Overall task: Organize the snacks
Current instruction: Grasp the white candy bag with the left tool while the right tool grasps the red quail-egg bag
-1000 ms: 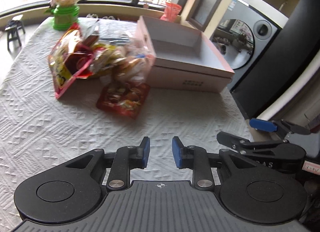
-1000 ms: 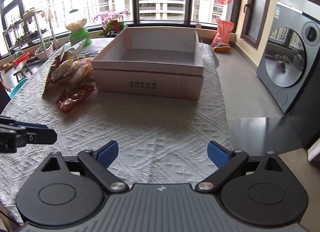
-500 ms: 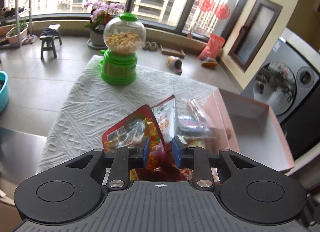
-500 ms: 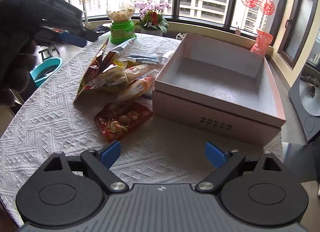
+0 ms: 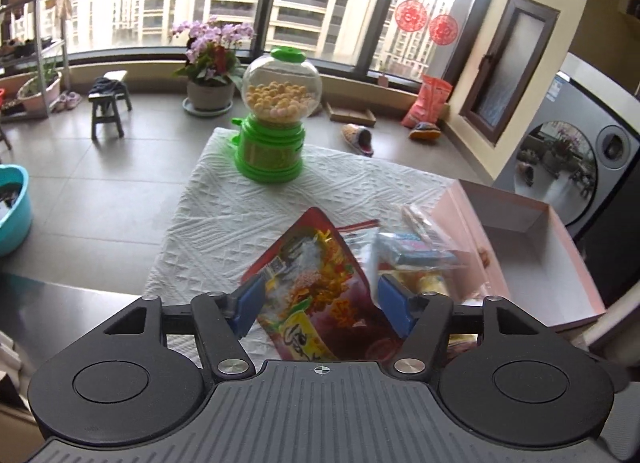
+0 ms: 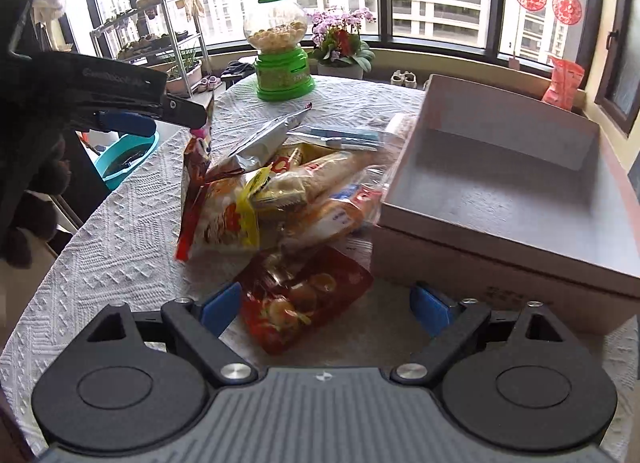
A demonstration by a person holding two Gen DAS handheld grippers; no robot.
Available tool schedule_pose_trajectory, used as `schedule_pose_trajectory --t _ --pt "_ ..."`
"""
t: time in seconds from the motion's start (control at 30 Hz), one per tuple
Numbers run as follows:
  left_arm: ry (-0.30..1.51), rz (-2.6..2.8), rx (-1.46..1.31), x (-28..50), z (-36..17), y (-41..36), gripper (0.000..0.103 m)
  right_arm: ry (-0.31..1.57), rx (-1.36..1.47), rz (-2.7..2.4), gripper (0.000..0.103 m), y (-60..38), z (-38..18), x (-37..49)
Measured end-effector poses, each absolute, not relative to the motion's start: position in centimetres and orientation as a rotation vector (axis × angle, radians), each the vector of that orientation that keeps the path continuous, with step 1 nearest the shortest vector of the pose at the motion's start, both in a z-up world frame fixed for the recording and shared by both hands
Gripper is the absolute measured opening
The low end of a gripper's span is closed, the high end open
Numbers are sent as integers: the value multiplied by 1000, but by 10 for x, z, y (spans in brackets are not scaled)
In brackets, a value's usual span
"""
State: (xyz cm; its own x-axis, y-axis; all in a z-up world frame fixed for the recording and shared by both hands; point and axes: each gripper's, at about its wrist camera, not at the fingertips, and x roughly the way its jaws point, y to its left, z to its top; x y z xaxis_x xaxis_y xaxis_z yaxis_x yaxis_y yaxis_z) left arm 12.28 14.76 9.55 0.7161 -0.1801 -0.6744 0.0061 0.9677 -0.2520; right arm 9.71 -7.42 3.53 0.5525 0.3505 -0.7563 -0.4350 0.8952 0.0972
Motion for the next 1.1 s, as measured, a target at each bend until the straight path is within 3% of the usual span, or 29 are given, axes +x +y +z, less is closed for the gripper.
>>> schedule_pose_trajectory --t 0.07,0.23,0.37,0.4,0.63,0.83,0.93,1.0,1.1 --pt "762 -170 -297 116 104 142 68 861 -143 469 92 -58 27 104" --pt "793 -249 -375 127 102 121 68 891 -151 496 76 -55 19 102" --pt "885 -292 -282 154 81 81 68 903 -98 494 53 -96 29 87" --pt "912 -302 -258 160 75 72 68 913 -88 481 52 -107 30 84" --pt "927 -276 55 176 42 22 72 897 -66 415 52 -152 19 69" --pt "930 -299 213 135 41 37 72 877 -102 437 57 -146 18 62" --pt "949 -285 169 114 39 61 74 869 -61 484 59 -143 25 63" --pt "970 -272 93 106 37 79 73 838 -68 513 68 -134 29 63" --pt "962 -259 -70 94 42 106 68 799 -86 524 72 -110 31 72"
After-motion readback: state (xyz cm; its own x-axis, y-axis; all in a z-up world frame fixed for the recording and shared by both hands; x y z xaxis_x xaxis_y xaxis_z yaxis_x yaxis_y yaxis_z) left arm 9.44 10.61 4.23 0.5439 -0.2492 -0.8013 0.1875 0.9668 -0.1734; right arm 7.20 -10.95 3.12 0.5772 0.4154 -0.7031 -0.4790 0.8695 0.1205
